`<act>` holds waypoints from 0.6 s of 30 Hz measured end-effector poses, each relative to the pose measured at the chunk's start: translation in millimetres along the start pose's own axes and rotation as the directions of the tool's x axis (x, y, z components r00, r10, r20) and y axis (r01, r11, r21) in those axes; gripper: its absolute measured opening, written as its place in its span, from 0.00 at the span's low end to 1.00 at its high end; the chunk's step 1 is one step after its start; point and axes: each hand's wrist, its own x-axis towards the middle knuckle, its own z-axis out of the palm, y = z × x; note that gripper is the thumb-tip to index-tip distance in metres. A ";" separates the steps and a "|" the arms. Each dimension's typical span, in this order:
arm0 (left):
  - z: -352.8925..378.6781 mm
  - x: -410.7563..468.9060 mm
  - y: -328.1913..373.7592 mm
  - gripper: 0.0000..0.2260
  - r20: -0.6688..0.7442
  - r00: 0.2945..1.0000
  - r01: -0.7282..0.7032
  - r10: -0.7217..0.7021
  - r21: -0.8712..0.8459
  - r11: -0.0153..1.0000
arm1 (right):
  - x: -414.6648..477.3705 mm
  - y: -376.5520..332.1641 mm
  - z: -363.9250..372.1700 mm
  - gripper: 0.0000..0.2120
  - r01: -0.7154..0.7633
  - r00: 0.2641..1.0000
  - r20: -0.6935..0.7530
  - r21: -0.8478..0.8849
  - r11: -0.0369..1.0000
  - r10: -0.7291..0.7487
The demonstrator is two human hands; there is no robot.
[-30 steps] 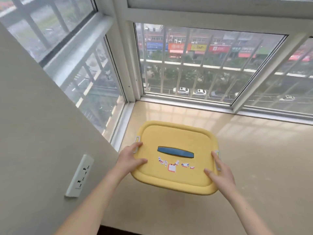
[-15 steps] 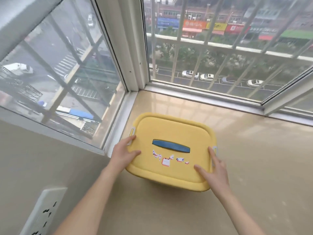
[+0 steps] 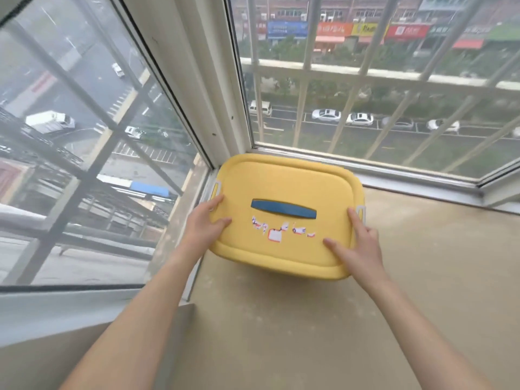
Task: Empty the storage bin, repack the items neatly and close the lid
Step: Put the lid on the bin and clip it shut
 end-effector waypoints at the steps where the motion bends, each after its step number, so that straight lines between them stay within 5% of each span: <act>1: -1.6 4.8 1.2 0.28 -0.003 1.000 -0.007 0.007 0.000 1.000 | 6.0 -3.0 1.3 0.43 0.006 1.000 -0.003 -0.002 1.000 -0.006; 18: 5.2 46.4 10.6 0.26 -0.022 0.997 -0.080 0.080 0.022 0.997 | 60.8 -27.0 0.4 0.42 0.010 1.000 0.016 -0.005 1.000 -0.010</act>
